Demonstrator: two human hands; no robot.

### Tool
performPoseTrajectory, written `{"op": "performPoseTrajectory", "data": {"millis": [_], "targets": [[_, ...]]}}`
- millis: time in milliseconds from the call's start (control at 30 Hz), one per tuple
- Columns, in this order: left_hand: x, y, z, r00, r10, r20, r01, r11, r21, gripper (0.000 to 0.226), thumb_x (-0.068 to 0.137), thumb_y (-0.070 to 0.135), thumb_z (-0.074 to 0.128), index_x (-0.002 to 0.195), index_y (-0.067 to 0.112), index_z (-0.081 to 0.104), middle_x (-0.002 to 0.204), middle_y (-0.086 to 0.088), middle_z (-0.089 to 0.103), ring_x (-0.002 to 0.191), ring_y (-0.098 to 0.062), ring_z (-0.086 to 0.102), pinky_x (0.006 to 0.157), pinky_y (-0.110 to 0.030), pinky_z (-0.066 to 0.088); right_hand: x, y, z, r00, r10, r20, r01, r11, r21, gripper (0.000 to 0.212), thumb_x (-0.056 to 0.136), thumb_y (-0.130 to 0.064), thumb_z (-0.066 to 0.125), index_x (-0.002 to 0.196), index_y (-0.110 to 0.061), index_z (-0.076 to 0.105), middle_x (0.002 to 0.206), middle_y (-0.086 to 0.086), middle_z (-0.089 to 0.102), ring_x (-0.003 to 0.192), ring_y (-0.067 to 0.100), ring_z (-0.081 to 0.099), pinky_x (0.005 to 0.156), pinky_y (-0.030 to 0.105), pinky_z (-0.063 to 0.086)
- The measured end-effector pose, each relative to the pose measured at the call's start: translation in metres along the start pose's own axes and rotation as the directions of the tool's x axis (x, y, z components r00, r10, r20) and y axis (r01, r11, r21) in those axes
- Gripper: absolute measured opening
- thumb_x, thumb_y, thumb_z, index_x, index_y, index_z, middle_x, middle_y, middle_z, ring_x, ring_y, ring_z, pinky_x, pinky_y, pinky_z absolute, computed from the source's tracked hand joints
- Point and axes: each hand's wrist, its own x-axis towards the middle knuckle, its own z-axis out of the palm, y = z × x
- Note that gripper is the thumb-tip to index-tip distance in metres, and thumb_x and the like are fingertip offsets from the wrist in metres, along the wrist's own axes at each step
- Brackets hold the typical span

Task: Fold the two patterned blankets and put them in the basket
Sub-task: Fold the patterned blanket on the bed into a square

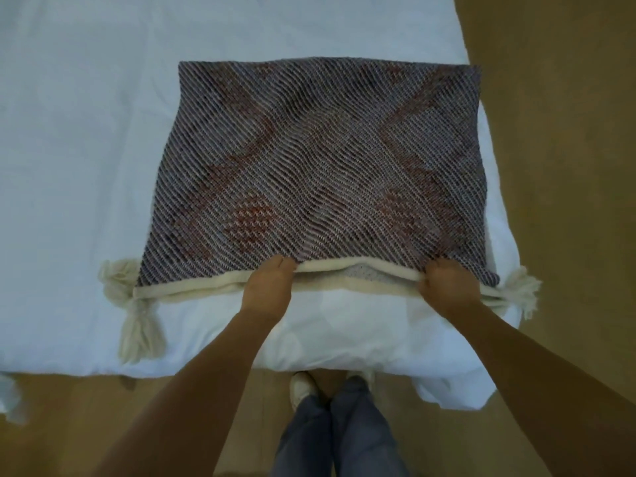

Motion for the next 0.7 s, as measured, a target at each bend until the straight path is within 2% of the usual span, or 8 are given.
{"op": "performPoseTrajectory", "data": {"millis": [133,233,400,467,533,600,700], "targets": [[-0.007,-0.016,0.002,0.997,0.035,0.067,-0.04,0.996,0.079,0.025,0.092,0.006,0.046,0.112,0.008,0.06,0.105,-0.012,0.06,0.1,-0.029,0.055,0.081,-0.037,0.045,-0.02,0.013,0.01,0.999,0.018,0.035,-0.016,0.999,-0.041,0.023,0.085,-0.021,0.051,0.095,-0.003,0.062,0.103,0.014,0.064,0.099,0.031,0.056,0.076,0.035,0.047],[-0.007,-0.008,0.011,0.99,0.031,0.138,-0.05,0.99,0.133,0.025,0.093,0.008,0.044,0.112,0.01,0.059,0.108,-0.008,0.059,0.104,-0.026,0.053,0.082,-0.034,0.044,-0.02,0.009,0.015,0.996,0.029,0.08,-0.027,0.999,-0.022,0.022,0.081,-0.019,0.054,0.095,-0.004,0.062,0.104,0.013,0.063,0.102,0.03,0.053,0.078,0.035,0.046],[-0.01,0.0,0.026,0.977,-0.038,0.21,0.003,0.986,0.164,0.035,0.091,0.011,0.043,0.125,0.01,0.049,0.122,-0.008,0.053,0.113,-0.025,0.048,0.091,-0.033,0.04,-0.02,0.0,0.026,0.986,0.03,0.166,-0.016,0.996,-0.085,0.024,0.083,-0.016,0.049,0.102,-0.005,0.06,0.114,0.012,0.055,0.107,0.029,0.049,0.089,0.036,0.043],[-0.011,0.006,0.025,0.984,-0.056,0.17,0.026,0.984,0.177,0.034,0.089,0.014,0.043,0.122,0.011,0.05,0.12,-0.007,0.054,0.111,-0.024,0.049,0.089,-0.034,0.04,-0.024,0.0,0.025,0.994,0.076,0.079,-0.08,0.996,0.045,0.021,0.084,-0.016,0.05,0.095,-0.002,0.06,0.108,0.015,0.058,0.101,0.031,0.053,0.083,0.038,0.045],[-0.009,0.013,0.023,0.994,-0.035,0.103,0.018,0.986,0.165,0.031,0.089,0.017,0.044,0.119,0.014,0.05,0.118,-0.004,0.054,0.108,-0.023,0.05,0.087,-0.034,0.04,-0.03,0.002,0.02,0.972,0.213,-0.097,-0.18,0.946,0.269,0.018,0.083,-0.013,0.053,0.086,0.003,0.059,0.098,0.022,0.059,0.095,0.036,0.053,0.076,0.042,0.046],[-0.005,0.024,0.023,0.997,0.041,0.062,-0.049,0.99,0.134,0.03,0.089,0.018,0.044,0.119,0.017,0.049,0.117,-0.002,0.053,0.108,-0.021,0.049,0.088,-0.033,0.038,-0.035,0.009,0.015,0.886,0.415,-0.206,-0.282,0.836,0.47,0.016,0.082,-0.009,0.054,0.086,0.007,0.058,0.097,0.027,0.056,0.096,0.04,0.051,0.078,0.045,0.044],[-0.004,0.046,0.028,0.985,0.161,0.066,-0.168,0.979,0.113,0.031,0.091,0.018,0.042,0.121,0.019,0.05,0.119,-0.001,0.053,0.11,-0.02,0.047,0.091,-0.031,0.035,-0.041,0.026,0.011,0.765,0.614,-0.192,-0.421,0.703,0.573,0.02,0.084,-0.006,0.052,0.096,0.008,0.058,0.104,0.031,0.052,0.102,0.043,0.048,0.083,0.046,0.039]]}}
